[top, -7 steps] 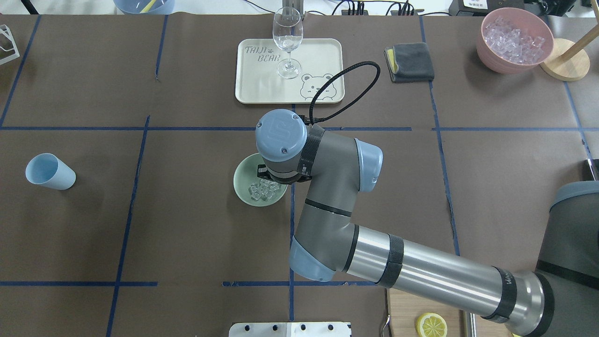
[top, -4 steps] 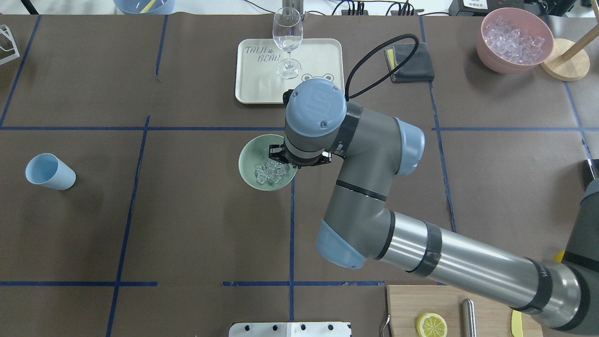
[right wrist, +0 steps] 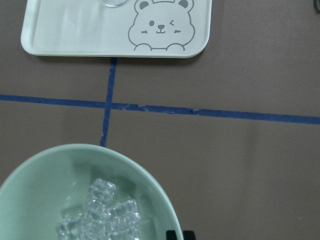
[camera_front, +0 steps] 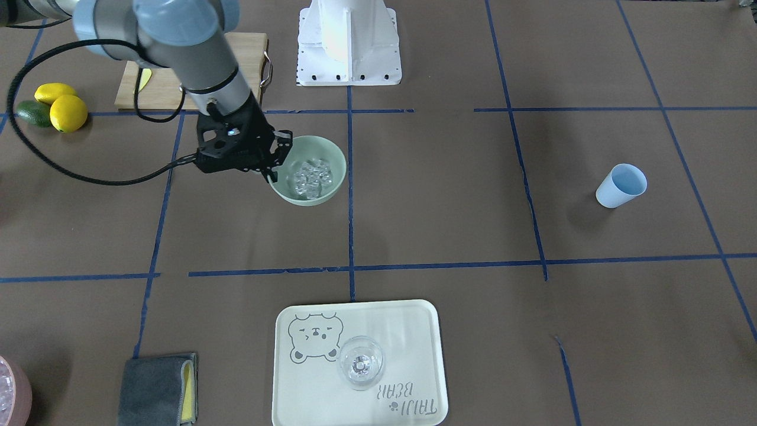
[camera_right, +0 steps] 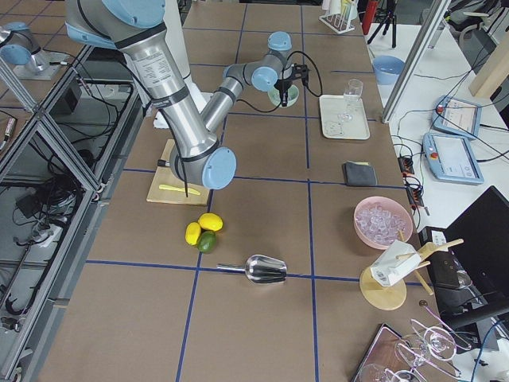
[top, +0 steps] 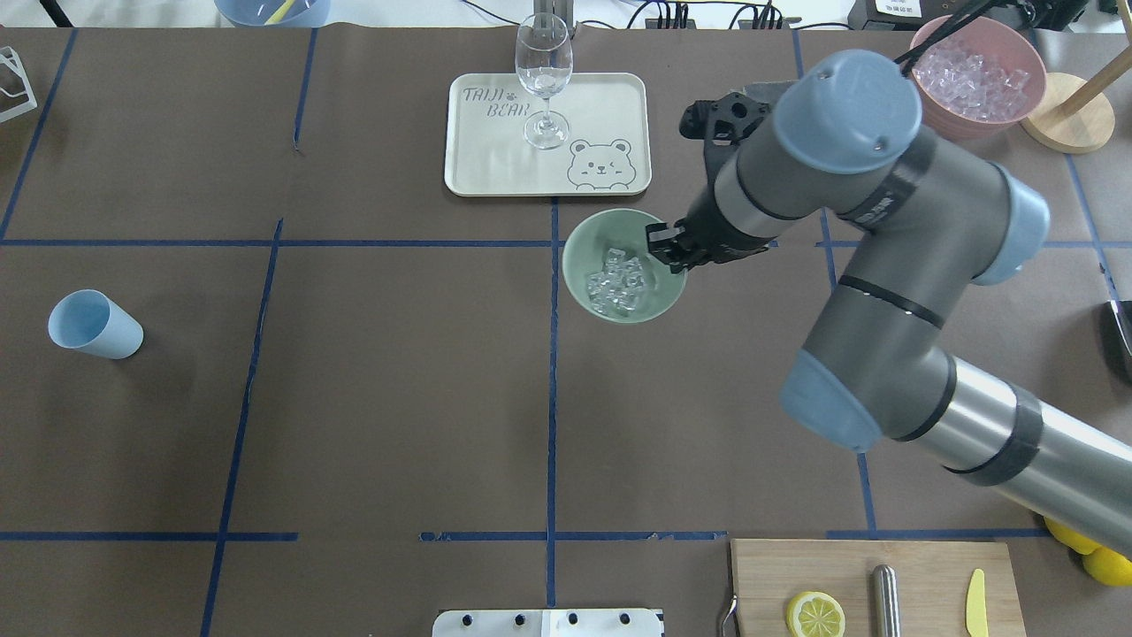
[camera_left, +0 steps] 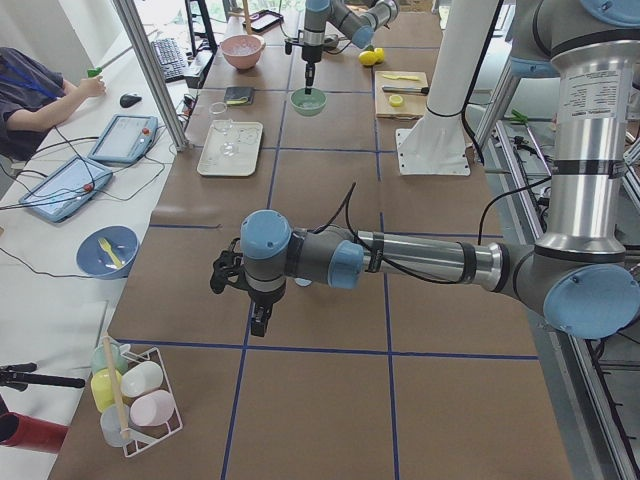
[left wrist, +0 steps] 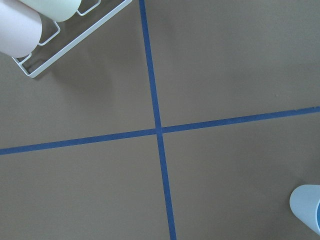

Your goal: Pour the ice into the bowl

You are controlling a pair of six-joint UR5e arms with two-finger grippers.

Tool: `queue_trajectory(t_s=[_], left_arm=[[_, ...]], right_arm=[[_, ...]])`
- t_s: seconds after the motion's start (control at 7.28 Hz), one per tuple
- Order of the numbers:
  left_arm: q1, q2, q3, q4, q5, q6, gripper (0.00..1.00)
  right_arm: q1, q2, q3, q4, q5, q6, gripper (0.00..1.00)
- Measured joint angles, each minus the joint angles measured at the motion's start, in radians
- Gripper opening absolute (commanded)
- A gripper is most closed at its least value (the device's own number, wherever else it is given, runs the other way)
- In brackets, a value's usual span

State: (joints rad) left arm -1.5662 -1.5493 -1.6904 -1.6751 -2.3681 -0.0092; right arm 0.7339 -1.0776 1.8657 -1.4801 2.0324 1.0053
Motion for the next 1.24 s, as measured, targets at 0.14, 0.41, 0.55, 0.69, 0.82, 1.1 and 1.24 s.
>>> queue_trajectory(t_s=[0.14, 0.41, 0.55, 0.69, 0.82, 1.1, 1.24], left_arm=[[0.000, 0.000, 0.000, 0.000, 0.001, 0.000, 1.00], [0.000, 0.000, 0.000, 0.000, 0.001, 0.000, 1.00], [0.000, 0.000, 0.000, 0.000, 0.001, 0.000, 1.00], [0.000, 0.000, 0.000, 0.000, 0.001, 0.000, 1.00], [0.000, 0.000, 0.000, -0.001, 0.001, 0.000, 1.00], [0.000, 0.000, 0.000, -0.003, 0.001, 0.000, 1.00], [0.000, 0.000, 0.000, -0.005, 0.001, 0.000, 1.00]], right_arm=[[0.064, -0.122, 0.003, 0.107, 0.057, -0.077, 0.00], [0.180, -0.346, -0.010, 0.290, 0.154, -0.193, 0.00], [0.228, -0.423, -0.025, 0.327, 0.186, -0.287, 0.00], [0.263, -0.476, -0.046, 0.343, 0.206, -0.366, 0.00], [0.278, -0.503, -0.079, 0.365, 0.215, -0.404, 0.00], [0.283, -0.516, -0.219, 0.542, 0.223, -0.416, 0.00], [0.283, -0.518, -0.278, 0.625, 0.232, -0.412, 0.00]])
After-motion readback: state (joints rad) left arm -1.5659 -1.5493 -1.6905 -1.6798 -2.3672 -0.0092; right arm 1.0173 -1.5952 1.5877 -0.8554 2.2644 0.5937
